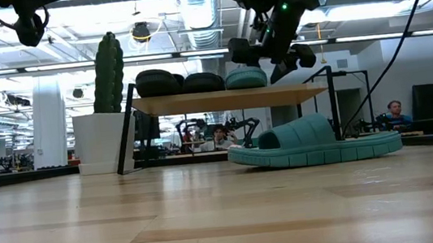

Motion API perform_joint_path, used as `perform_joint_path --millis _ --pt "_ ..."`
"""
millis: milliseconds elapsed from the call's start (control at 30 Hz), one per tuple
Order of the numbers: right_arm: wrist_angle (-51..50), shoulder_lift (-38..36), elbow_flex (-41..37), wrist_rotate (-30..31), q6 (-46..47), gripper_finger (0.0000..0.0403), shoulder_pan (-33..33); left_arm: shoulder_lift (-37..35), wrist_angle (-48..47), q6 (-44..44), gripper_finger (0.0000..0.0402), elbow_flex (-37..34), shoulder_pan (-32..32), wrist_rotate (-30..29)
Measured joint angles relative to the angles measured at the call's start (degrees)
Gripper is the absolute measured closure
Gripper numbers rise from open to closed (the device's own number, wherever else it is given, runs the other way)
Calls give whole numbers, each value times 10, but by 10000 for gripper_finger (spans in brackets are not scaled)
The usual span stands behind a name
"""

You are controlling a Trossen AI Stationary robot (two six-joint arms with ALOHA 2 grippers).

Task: Pick and place slides into the shelf
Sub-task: Put the green slide on the shelf

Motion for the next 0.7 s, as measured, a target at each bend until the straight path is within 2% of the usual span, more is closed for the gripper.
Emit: perform_joint_path --millis 367,700 --pt "-1 0 0 0 -14 164 17 0 0 0 401 0 0 0" --pt "-109 0 67 2 -26 164 35 0 0 0 401 0 0 0"
